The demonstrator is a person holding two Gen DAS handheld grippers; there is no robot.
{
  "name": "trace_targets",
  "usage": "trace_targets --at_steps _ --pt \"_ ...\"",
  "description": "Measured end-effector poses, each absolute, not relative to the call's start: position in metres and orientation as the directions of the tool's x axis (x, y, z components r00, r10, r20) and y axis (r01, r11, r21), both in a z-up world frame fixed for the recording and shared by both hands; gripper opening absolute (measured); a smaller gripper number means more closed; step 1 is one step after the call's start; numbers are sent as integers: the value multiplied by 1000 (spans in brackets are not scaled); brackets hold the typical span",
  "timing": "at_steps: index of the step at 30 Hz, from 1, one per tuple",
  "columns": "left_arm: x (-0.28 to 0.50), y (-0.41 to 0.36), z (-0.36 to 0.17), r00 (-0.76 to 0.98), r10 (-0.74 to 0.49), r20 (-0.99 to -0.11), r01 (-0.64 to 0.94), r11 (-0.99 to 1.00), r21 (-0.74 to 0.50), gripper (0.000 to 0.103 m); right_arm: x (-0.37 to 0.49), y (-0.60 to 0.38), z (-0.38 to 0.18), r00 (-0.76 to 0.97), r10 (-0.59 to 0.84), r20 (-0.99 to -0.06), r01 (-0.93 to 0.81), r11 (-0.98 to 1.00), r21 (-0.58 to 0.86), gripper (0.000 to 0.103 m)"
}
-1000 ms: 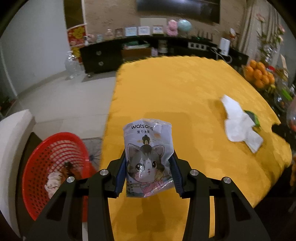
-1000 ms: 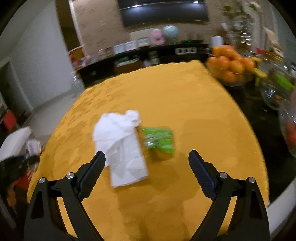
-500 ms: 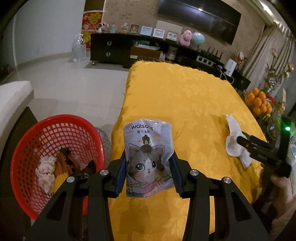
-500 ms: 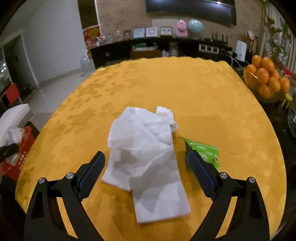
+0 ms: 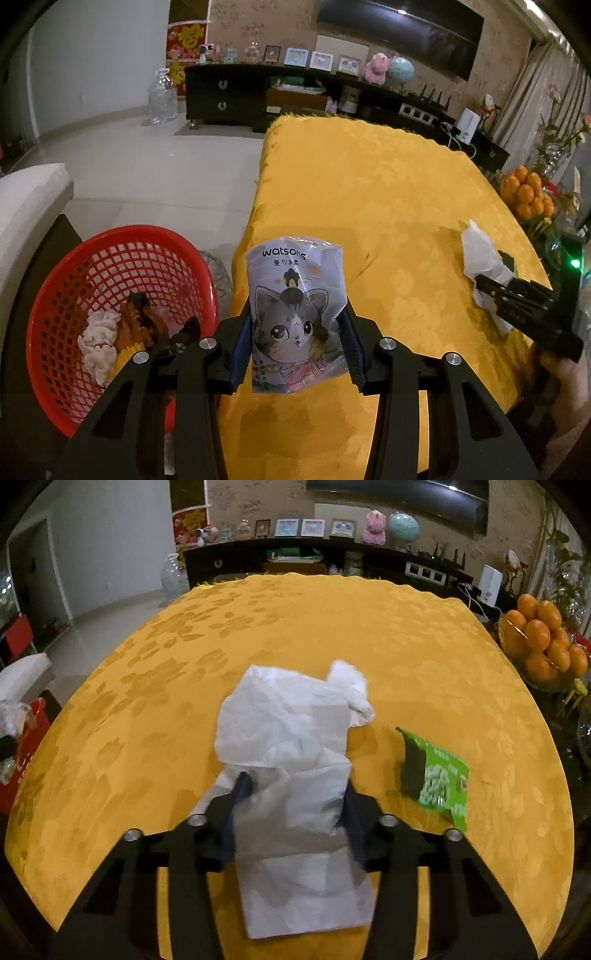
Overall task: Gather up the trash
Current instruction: 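Hold the Watsons bag in the left tool while the right tool grasps the white tissue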
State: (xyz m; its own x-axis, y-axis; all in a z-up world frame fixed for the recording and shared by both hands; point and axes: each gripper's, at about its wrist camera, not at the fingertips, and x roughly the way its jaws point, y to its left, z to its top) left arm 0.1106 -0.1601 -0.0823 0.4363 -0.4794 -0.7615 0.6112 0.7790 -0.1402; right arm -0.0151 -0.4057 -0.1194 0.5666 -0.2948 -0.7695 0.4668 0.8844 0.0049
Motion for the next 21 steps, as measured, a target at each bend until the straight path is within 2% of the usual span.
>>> trace_targets --at_steps 2,4,11,21 --pt "111 -160 -83 440 -475 -762 608 782 -137 41 -19 -400 -117 583 -267 -767 447 894 29 31" --pt "110 -159 -84 446 -469 -762 605 786 -129 41 -24 -390 -111 614 -228 -756 408 911 57 28" --pt "113 -156 -85 447 -461 -766 595 793 -131 41 -31 -356 -99 678 -108 -727 296 945 136 27" --pt "112 -150 -78 480 -466 -743 581 804 -129 41 -24 -359 -104 651 -143 -746 340 933 118 27"
